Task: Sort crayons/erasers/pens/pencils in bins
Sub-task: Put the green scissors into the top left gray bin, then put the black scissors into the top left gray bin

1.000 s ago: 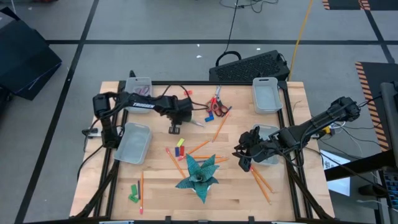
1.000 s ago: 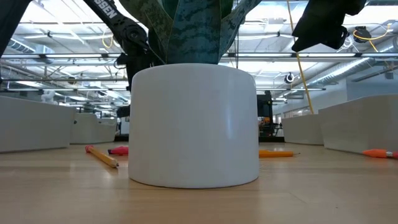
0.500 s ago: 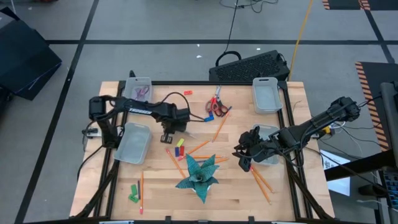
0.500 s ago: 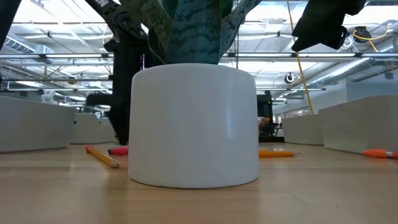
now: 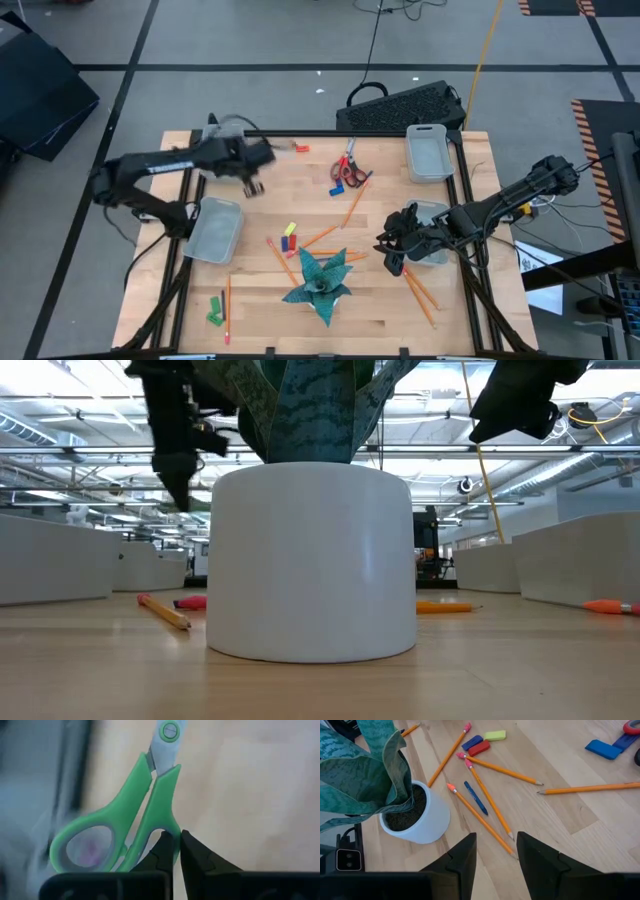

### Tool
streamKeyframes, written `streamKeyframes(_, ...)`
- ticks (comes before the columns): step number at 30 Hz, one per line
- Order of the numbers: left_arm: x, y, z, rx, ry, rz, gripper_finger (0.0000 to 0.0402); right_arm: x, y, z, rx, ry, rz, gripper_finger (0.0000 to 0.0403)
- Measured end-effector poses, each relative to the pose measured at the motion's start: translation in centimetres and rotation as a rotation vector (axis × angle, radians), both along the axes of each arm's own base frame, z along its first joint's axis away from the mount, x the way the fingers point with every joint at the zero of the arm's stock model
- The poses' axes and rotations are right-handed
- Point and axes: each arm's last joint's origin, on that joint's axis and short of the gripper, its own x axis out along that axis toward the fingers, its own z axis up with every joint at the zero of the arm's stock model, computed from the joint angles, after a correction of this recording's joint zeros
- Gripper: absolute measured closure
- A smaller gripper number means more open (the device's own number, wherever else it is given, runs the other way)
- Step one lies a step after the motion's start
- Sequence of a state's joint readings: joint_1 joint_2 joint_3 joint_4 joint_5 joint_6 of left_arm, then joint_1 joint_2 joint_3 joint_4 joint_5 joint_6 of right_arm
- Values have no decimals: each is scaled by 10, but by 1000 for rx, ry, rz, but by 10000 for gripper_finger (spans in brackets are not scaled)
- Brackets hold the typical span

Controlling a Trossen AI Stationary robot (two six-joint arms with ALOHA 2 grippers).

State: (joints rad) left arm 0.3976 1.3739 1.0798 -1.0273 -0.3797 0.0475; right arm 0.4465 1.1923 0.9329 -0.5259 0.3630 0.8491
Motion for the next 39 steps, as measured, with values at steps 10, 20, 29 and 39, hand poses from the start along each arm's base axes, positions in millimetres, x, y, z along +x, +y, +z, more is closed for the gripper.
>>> streamKeyframes(10,-55,54,-5,-38,114,683,387,1,-1,1,-42,-16,-2,271)
streamKeyframes(20,-68,76,-41,-258,363,905,375,2,-1,2,-36,-28,-1,271)
streamKeyframes(29,-69,92,-61,-232,463,913,366,2,-1,2,-36,-28,-1,271)
streamKeyframes(39,-77,84,-37,-209,385,865,243,3,-2,2,-51,-32,10,271)
